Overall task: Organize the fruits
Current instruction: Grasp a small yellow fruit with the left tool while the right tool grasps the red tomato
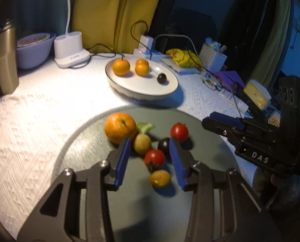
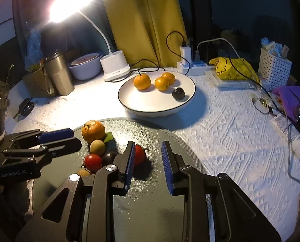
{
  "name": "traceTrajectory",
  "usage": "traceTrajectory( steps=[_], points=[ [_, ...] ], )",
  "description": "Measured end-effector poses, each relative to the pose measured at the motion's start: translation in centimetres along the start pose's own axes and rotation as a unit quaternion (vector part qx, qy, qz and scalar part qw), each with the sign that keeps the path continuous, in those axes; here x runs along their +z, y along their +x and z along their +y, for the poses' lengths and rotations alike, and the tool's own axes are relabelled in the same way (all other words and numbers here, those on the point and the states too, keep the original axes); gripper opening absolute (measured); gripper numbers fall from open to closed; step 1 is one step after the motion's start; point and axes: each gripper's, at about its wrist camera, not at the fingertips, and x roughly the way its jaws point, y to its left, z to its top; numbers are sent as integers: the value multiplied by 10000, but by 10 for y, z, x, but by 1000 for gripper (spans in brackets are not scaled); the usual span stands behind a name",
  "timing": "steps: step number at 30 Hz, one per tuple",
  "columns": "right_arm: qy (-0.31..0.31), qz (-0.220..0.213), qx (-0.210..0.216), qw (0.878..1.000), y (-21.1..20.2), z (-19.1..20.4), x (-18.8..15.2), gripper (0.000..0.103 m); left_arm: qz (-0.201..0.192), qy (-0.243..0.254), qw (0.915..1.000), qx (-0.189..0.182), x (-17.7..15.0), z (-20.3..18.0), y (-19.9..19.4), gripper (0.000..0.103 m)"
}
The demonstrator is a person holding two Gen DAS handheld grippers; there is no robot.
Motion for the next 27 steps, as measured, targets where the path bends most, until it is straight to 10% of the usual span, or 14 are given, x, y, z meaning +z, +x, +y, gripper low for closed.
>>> traceTrajectory(
  steps=[21, 27],
  points=[
    [87, 68, 12, 9999, -2, 0, -18, 28, 480, 75, 9988, 78, -30, -10, 16, 41],
    [64, 113, 15, 9999, 1, 3, -19, 28, 473, 175, 9987, 62, -31, -10, 13, 27]
  ],
)
